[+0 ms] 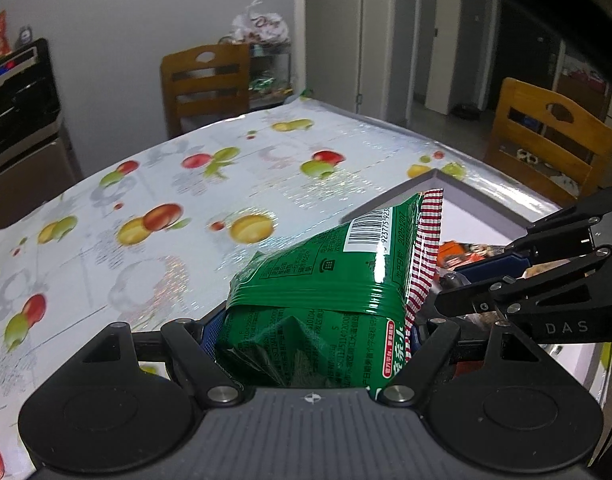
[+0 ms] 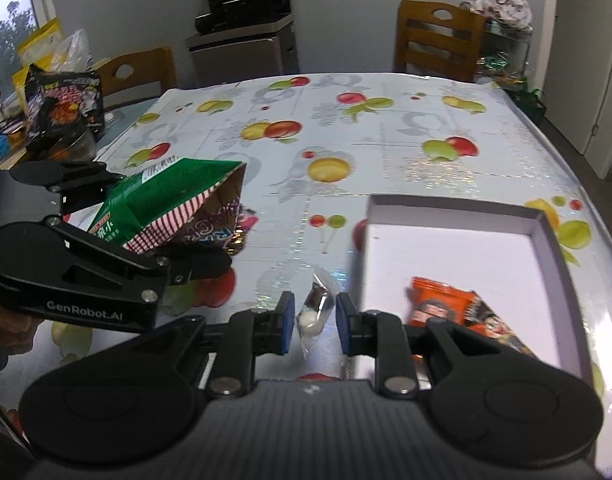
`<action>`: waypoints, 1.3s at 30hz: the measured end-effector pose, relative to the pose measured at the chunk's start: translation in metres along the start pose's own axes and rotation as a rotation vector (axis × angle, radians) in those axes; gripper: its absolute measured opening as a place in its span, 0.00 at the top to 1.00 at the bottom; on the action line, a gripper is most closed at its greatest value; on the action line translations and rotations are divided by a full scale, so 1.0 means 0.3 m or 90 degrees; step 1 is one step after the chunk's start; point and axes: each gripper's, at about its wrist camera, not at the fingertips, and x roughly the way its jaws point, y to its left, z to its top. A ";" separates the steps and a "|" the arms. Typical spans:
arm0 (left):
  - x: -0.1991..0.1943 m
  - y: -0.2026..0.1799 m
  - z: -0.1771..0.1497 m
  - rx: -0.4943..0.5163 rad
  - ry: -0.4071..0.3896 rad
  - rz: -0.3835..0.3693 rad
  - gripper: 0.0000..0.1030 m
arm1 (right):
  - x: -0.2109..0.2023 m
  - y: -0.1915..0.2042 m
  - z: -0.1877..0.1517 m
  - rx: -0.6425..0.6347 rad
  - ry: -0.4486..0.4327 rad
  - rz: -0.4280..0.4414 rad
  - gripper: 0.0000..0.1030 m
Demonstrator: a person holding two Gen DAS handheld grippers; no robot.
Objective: Organize snacks
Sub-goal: 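Carry the green chip bag with the left tool over the gray box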
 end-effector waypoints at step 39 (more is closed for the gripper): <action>0.099 -0.285 0.143 0.083 -0.018 -0.065 0.24 | -0.181 -0.322 -0.094 0.109 -0.047 -0.065 0.79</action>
